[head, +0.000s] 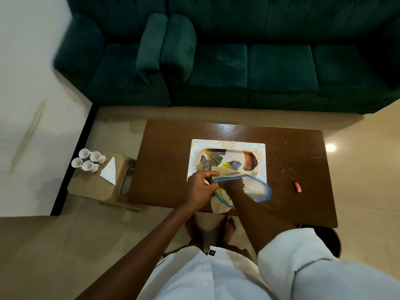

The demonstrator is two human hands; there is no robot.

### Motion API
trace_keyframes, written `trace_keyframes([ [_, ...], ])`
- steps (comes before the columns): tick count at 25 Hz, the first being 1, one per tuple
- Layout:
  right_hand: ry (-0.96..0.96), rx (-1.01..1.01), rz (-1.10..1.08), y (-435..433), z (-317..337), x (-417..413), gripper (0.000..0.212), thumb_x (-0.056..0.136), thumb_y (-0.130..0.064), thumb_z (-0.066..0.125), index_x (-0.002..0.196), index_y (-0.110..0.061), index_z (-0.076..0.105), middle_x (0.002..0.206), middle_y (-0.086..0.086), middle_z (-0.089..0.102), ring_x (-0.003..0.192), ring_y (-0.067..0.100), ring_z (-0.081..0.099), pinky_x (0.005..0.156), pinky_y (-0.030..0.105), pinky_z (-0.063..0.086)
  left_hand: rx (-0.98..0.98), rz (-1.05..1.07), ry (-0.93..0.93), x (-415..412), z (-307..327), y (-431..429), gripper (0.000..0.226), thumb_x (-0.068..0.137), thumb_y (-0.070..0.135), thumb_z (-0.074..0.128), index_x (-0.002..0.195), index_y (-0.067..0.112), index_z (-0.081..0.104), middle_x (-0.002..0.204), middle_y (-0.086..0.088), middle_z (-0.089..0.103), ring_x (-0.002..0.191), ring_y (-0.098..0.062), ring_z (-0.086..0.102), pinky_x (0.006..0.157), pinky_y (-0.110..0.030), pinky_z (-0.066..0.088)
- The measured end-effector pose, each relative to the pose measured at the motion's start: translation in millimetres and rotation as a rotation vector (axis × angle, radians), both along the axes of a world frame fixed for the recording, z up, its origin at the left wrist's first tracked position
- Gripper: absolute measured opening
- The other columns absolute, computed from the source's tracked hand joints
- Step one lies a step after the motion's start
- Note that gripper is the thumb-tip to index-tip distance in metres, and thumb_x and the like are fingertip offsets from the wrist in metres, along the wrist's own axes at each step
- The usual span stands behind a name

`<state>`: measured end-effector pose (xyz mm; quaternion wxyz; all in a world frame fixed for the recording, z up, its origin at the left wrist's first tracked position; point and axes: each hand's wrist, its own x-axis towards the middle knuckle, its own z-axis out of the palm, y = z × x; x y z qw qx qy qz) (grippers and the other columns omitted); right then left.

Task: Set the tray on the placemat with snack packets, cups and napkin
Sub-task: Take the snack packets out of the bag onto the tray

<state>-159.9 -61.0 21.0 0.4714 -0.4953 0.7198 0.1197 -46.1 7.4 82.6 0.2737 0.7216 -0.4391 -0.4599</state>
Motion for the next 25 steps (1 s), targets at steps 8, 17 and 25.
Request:
trace_keyframes([
  [8,-0.053,-0.067,-0.016,-6,-2,8,0.069,0.101,-0.04,0.065,0.154,-0.003,0.039,0.155,0.018,0.047,0.147,0.034,0.045,0.122,0.043,0.038,-0.015,0.03,-0.061,20,-4,-4,0.039,0.092,0.009,0.074,0.13,0.017,0.072,0.102,-0.004,0.07,0.086,-0.015,0.074,0.064,-0.027,0.066],
  [17,-0.16,-0.31,-0.006,-3,5,28,0.055,0.088,-0.046,0.074,0.124,-0.005,0.062,0.121,0.016,0.072,0.115,0.037,0.068,0.091,0.043,0.058,0.118,0.143,-0.2,62,-33,-10,0.042,0.088,0.009,0.073,0.13,0.011,0.072,0.111,-0.012,0.076,0.097,-0.028,0.075,0.084,-0.047,0.063],
  [25,-0.699,-0.354,-0.271,31,31,11,0.021,0.084,-0.029,0.085,0.103,-0.035,0.078,0.099,-0.019,0.081,0.093,0.0,0.077,0.086,0.034,0.062,0.193,0.358,-0.41,152,-44,-21,0.039,0.089,0.01,0.072,0.127,0.001,0.072,0.124,-0.021,0.074,0.115,-0.035,0.071,0.098,-0.041,0.055],
])
